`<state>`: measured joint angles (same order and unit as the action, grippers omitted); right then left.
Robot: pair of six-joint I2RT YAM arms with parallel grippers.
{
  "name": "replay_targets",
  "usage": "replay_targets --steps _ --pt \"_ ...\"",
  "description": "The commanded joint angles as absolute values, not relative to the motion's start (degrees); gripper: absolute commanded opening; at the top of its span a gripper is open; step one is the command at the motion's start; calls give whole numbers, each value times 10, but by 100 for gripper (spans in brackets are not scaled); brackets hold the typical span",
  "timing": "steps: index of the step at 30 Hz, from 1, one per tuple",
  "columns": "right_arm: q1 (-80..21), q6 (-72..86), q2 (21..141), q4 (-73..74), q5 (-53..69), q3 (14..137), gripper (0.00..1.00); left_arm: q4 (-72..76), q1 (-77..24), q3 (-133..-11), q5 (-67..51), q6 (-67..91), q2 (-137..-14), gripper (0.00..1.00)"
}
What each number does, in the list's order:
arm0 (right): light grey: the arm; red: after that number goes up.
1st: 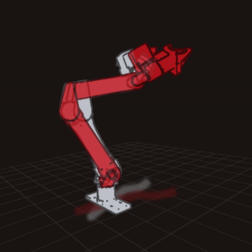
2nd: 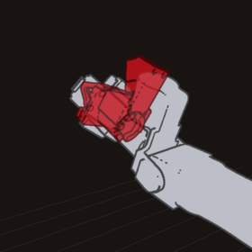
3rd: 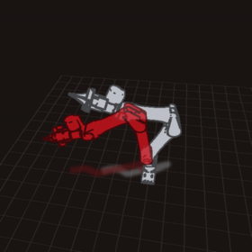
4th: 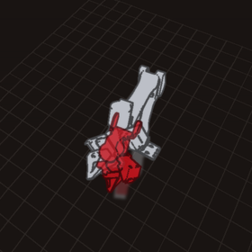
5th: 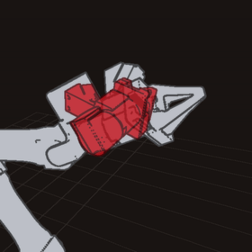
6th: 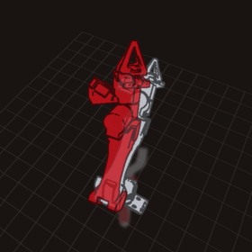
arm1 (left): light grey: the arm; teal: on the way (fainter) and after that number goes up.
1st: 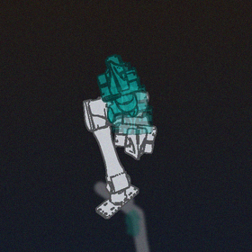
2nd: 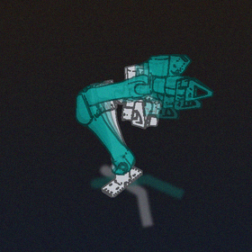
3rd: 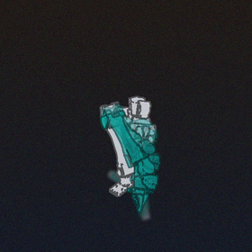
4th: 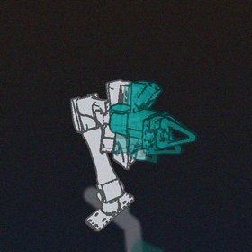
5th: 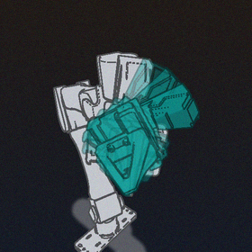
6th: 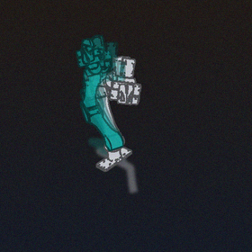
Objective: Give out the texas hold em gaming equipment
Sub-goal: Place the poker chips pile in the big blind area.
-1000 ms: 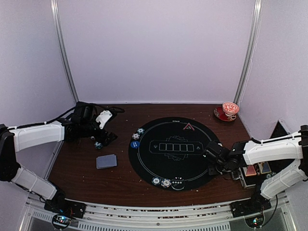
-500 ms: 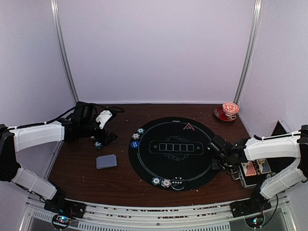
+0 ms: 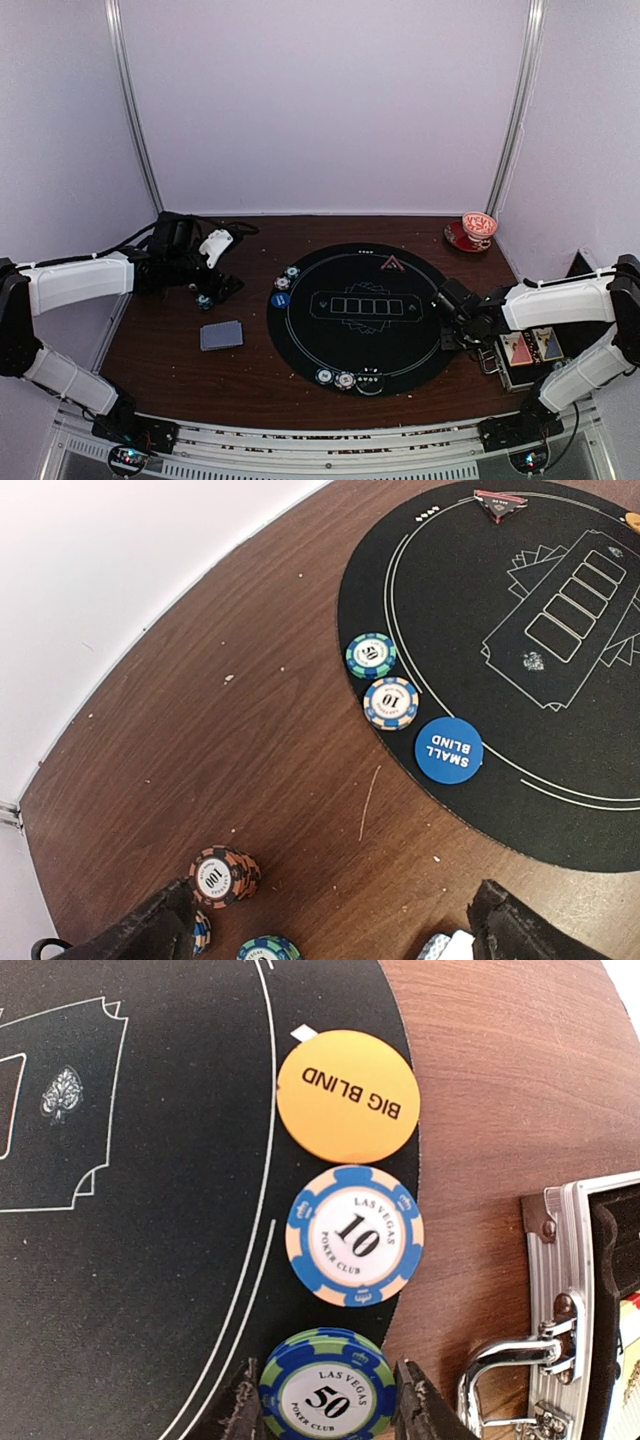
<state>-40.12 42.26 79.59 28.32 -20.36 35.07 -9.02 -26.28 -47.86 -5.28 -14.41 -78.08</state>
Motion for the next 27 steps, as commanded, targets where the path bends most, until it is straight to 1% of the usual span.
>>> replay_targets --steps 1,14,18,21,27 --pt "-393 412 803 263 -210 353 34 -66 -257 -472 -58 -138 -768 98" --pt "-383 403 828 242 -208 354 35 -65 -257 -472 -56 -138 -769 98" --pt "-380 400 829 242 -210 355 36 -66 -257 -472 -56 -139 -768 98" --pt "-379 399 829 244 -209 356 42 -66 -257 -471 -56 -138 -767 98" --pt "-379 399 819 256 -205 361 61 -66 -257 -472 -55 -138 -767 98"
